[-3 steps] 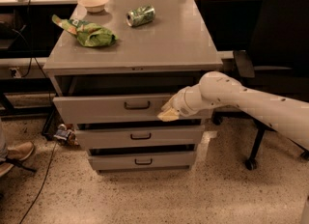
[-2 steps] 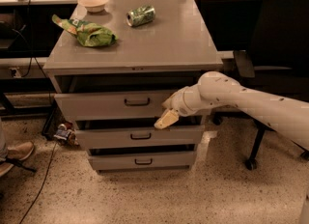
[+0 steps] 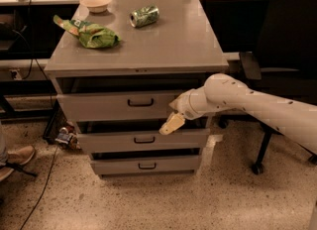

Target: Close top drawer

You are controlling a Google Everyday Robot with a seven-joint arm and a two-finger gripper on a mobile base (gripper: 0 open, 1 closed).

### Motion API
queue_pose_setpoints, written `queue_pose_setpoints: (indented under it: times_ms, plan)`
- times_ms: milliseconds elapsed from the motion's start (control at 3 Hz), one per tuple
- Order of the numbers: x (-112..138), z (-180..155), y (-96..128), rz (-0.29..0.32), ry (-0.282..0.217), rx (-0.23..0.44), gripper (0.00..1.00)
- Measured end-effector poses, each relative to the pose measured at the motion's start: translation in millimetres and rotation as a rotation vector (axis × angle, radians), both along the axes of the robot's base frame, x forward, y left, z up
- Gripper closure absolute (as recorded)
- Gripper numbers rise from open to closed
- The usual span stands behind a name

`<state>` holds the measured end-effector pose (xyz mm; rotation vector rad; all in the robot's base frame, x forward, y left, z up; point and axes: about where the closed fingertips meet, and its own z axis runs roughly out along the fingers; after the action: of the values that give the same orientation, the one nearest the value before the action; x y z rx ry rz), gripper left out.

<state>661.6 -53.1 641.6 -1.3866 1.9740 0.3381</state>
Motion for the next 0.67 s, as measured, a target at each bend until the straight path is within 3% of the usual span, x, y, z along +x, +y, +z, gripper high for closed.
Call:
queue_pose_setpoints:
  times_ms: [333,667]
  plan:
    - [0.0,0.0,0.0,0.0,0.0,0.0,0.26]
    - [-26.0,11.9,-34.1,-0.1,-0.024,0.014,0.58]
